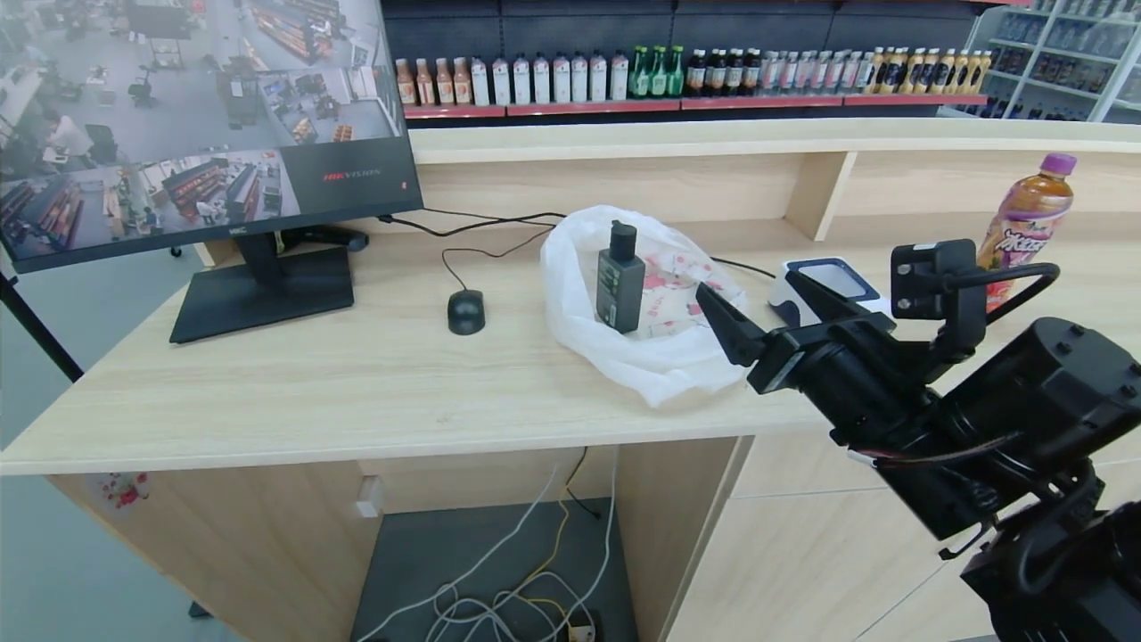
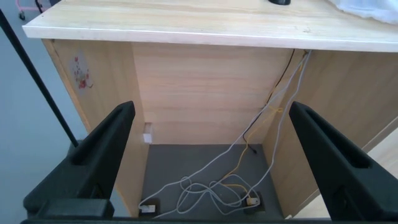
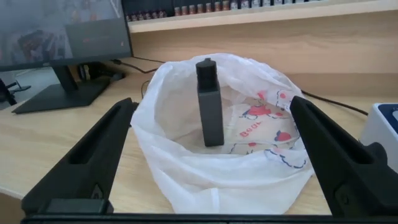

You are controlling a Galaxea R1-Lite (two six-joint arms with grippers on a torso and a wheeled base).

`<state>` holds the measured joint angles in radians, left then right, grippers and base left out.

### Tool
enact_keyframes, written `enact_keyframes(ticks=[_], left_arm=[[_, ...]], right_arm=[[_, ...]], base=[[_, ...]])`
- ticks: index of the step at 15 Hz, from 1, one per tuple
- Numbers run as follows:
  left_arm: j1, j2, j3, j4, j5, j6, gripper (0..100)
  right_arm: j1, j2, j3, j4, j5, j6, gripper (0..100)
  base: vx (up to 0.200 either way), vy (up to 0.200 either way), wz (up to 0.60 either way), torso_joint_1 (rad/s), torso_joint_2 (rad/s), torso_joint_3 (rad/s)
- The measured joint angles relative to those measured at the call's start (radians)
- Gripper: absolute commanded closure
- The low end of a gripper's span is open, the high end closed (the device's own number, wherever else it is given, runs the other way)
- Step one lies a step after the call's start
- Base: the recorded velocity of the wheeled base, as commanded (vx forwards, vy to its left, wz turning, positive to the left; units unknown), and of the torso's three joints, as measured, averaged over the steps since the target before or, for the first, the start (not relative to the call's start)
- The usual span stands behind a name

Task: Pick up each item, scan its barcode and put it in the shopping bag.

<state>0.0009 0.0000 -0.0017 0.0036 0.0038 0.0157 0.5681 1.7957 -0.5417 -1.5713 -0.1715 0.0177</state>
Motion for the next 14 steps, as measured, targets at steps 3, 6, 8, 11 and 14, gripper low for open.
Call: enact_keyframes(ticks=[3,6,8,11,14], left_arm=[[0.0,0.0,0.0,0.0,0.0,-0.001,0],[-0.001,0.0,0.0,0.001,0.0,0.0,0],[-0.001,0.0,0.0,0.001,0.001,0.0,0],[0.0,0.0,0.0,0.001,0.0,-0.001,0],[0.0,0.0,0.0,0.001,0.0,-0.003,0]], right_arm=[[0.0,-0.002,0.007,0.001,0.0,0.003,0],[-0.003,-0.003,0.008,0.002,0.0,0.009,0],[-0.001,-0.003,0.008,-0.001,0.0,0.009,0],[-0.001,-0.003,0.009,0.002,-0.001,0.009,0],[-0.003,-0.004,0.011,0.002,0.0,0.009,0]], base=[[0.0,0.0,0.0,0.0,0.0,0.0],[0.0,-0.133,0.0,0.003,0.0,0.0],[0.0,-0.2,0.0,-0.007,0.0,0.002],[0.0,-0.2,0.0,0.01,0.01,0.002],[0.0,-0.2,0.0,0.004,0.01,0.001]])
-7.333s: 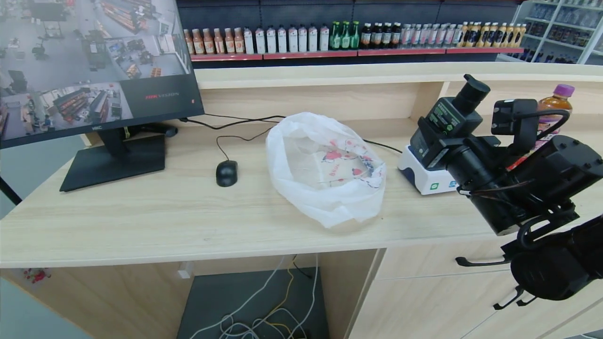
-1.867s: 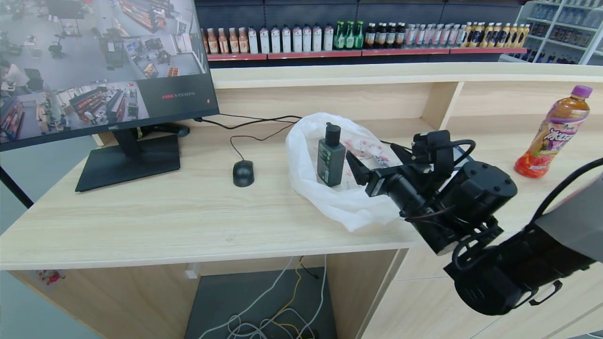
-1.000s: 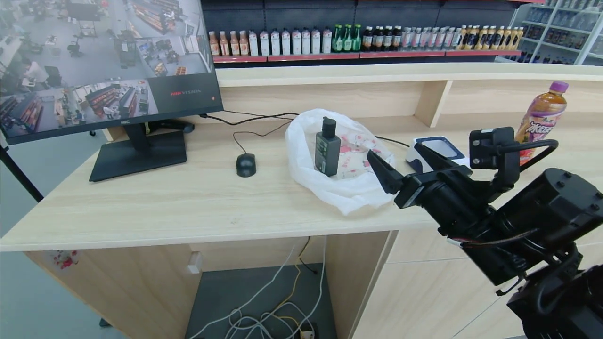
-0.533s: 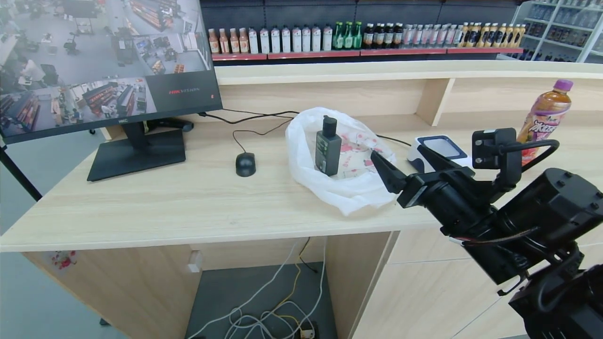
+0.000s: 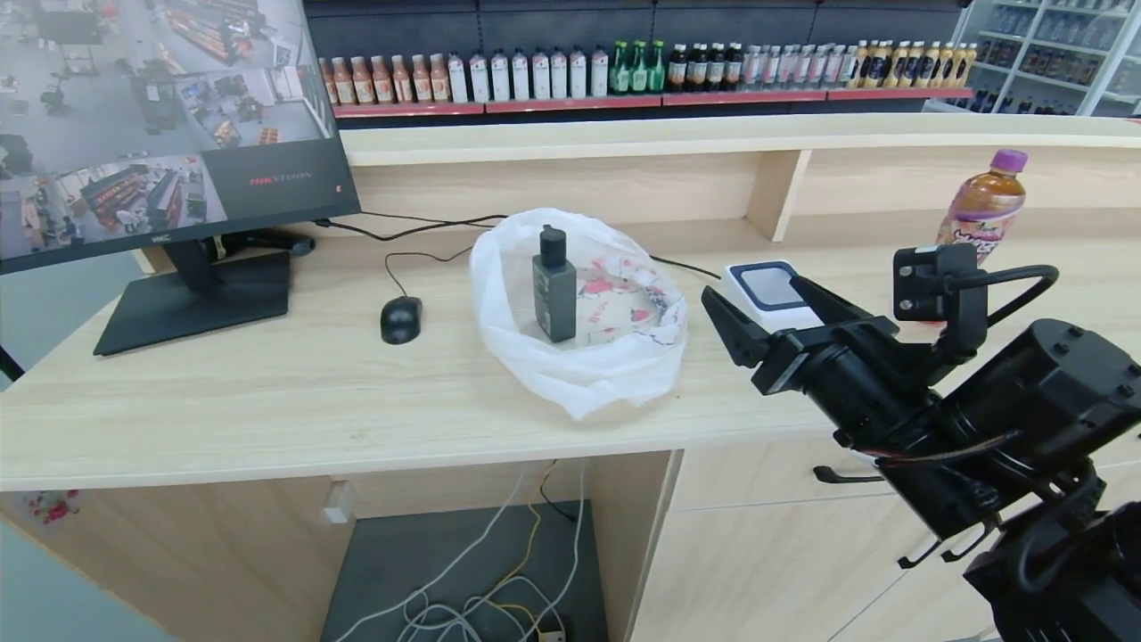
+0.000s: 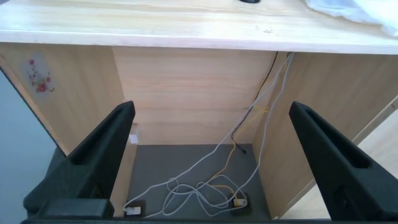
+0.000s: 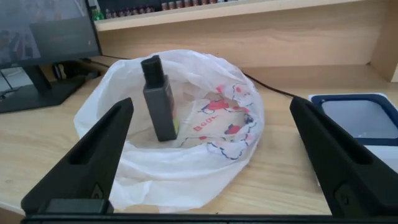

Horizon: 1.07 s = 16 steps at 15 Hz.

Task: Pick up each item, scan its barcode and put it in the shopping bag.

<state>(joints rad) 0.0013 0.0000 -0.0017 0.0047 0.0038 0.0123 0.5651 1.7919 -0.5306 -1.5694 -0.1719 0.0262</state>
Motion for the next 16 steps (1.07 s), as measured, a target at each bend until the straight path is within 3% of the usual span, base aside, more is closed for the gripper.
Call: enact_keyframes(ticks=[16], left_arm=[[0.0,0.0,0.0,-0.003,0.002,-0.023,0]], right_arm=[[0.004,-0.016,0.027,0.0,-0.001,0.0,0]], base=[[0.0,-0.2,0.0,0.003,0.0,0.002]])
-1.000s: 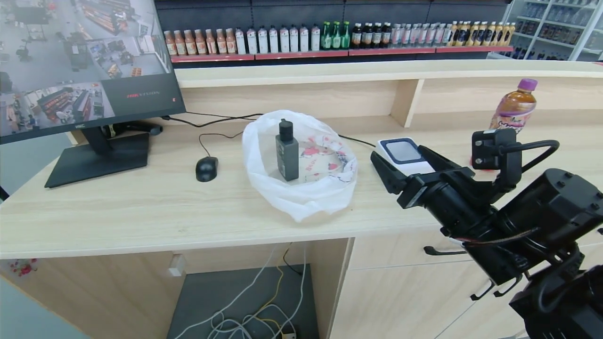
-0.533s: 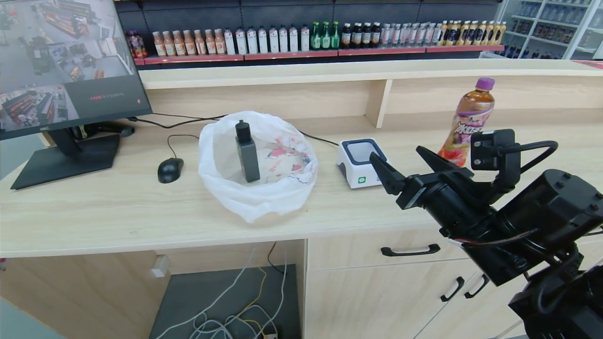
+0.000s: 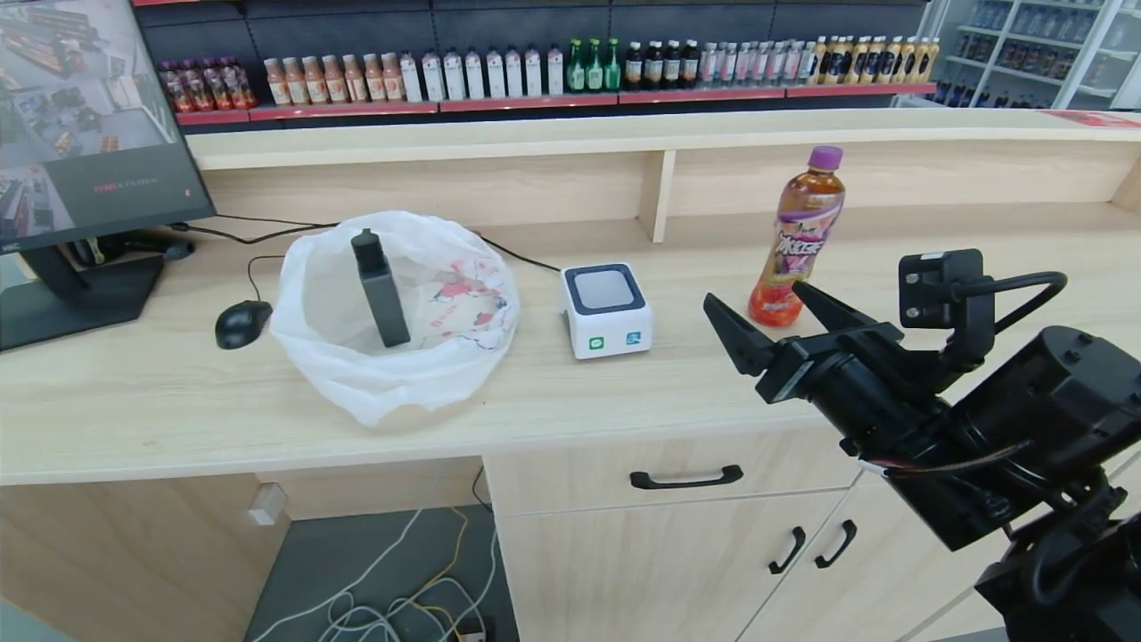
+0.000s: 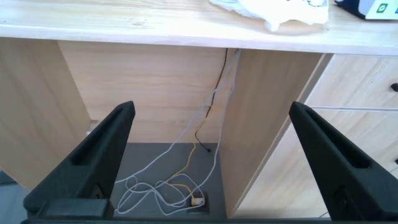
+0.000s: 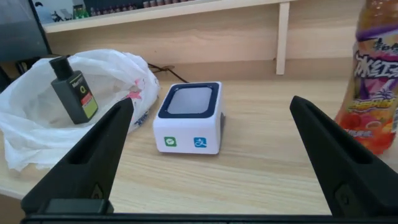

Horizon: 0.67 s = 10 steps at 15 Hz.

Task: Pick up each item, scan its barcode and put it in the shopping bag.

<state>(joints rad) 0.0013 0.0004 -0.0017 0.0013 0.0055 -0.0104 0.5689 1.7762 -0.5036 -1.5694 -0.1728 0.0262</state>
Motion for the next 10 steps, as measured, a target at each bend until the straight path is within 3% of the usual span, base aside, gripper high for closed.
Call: enact_keyframes(ticks=[5,10], left_arm=[[0.0,0.0,0.001,0.0,0.0,0.002,0],[0.0,0.0,0.001,0.0,0.0,0.003,0]], right_arm=[[-0.001,-0.023,0.016,-0.001,0.0,0.0,0],[-0.031,-0.034,0.026,-0.001,0.0,-0.002,0]], base=[[0.0,-0.2,0.0,0.004,0.0,0.004],[0.0,0.0,0.0,0.0,0.0,0.0]])
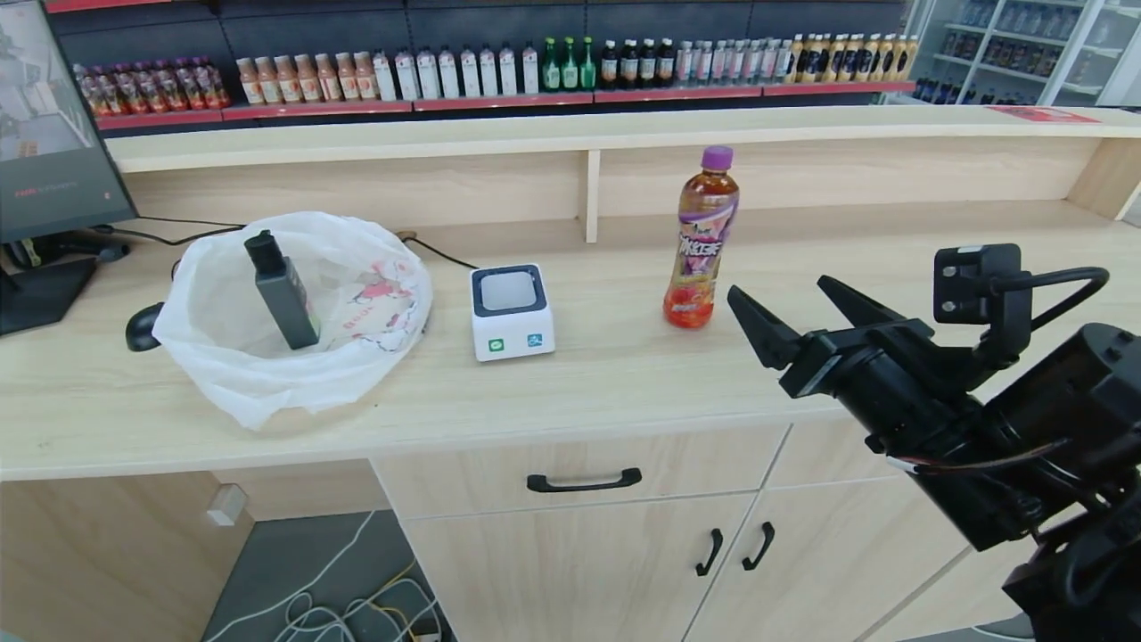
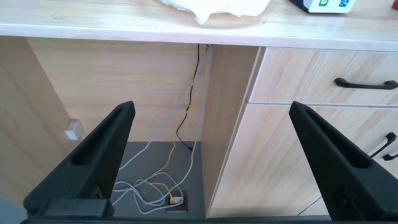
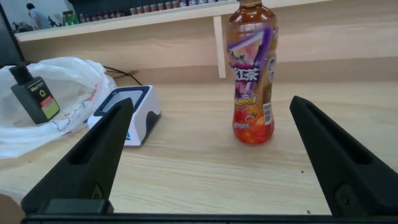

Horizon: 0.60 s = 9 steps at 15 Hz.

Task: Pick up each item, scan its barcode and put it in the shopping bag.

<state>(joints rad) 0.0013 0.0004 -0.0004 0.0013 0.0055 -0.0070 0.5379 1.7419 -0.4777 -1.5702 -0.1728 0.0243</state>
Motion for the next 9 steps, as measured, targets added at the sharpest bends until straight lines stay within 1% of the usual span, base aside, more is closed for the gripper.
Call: enact_keyframes(ticks=[2,4,7,9], left_arm=[[0.0,0.0,0.0,0.0,0.0,0.0,0],[0.0,0.0,0.0,0.0,0.0,0.001,0],[0.0,0.0,0.0,0.0,0.0,0.001,0],[0.0,0.0,0.0,0.0,0.0,0.001,0]], right_arm=[[-0.023,0.008,-0.03,0.001,0.036,-0.005,0],[-0.057,0.032,-0.09,0.006,0.079,-0.02,0],[-0.106,0.073,-0.197,0.155,0.09,-0.024,0],[-0.116,0.106,-0.271,0.201,0.092,-0.024,0]], base=[[0.0,0.0,0.0,0.0,0.0,0.0],[0.0,0.0,0.0,0.0,0.0,0.0],[0.0,0.0,0.0,0.0,0.0,0.0],[0.0,0.0,0.0,0.0,0.0,0.0]])
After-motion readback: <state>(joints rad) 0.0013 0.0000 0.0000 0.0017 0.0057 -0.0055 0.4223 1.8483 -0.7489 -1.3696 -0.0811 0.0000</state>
